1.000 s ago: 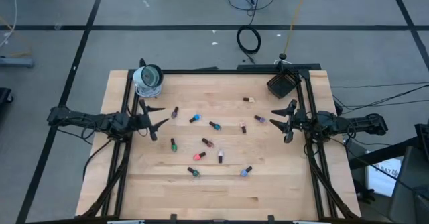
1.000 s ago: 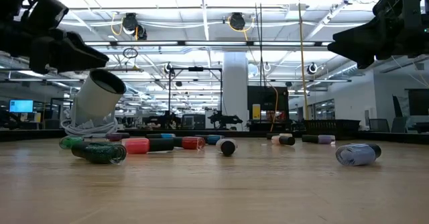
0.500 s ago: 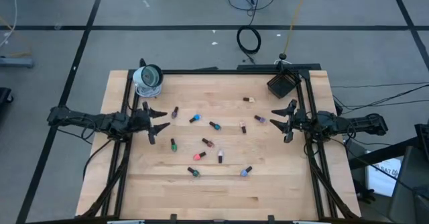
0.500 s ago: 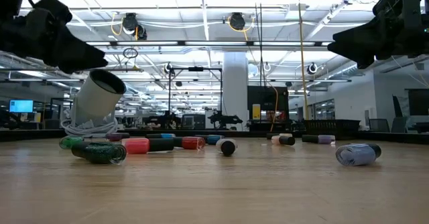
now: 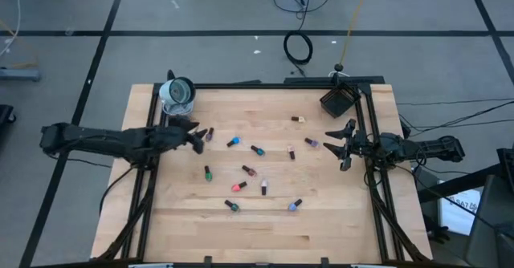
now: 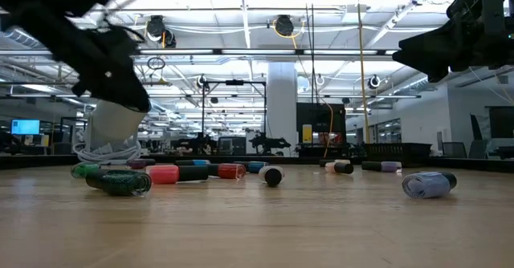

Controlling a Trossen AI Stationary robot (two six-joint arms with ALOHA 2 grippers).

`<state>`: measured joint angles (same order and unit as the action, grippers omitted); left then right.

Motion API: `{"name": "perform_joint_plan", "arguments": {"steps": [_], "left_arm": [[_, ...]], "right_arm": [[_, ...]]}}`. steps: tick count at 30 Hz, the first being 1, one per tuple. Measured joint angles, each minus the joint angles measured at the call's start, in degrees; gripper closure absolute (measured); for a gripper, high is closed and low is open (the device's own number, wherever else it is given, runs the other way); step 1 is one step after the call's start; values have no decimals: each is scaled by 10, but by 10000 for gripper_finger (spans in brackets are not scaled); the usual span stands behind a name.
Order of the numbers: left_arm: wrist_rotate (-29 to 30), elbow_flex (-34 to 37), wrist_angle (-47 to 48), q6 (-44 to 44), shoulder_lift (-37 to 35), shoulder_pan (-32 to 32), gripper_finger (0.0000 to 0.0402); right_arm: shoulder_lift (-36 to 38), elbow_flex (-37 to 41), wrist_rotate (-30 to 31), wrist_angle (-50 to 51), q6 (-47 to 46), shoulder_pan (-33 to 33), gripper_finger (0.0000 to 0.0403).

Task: Pick & Place Nail Polish
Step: Put the purple nail polish into the black bin

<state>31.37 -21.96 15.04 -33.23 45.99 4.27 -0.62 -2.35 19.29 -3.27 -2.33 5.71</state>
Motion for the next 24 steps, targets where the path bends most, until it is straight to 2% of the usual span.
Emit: {"name": "perform_joint_plan", "arguments": {"steps": [5,10,14,19,24], "left_arm": [[-54,-90,23,-18,166,68,176],[-62,-150,61,-15,271,113,176],[-89,-160,77,-1,318,137,176],[-96,-160,79,-3,348,160,176],[-177,-160,83,-3,351,177,176]], "right_arm": [[0,0,0,0,0,0,216],[0,0,0,0,0,0,216],[0,0,0,0,0,0,216],[0,0,0,0,0,0,216],[0,0,0,0,0,0,216]]}}
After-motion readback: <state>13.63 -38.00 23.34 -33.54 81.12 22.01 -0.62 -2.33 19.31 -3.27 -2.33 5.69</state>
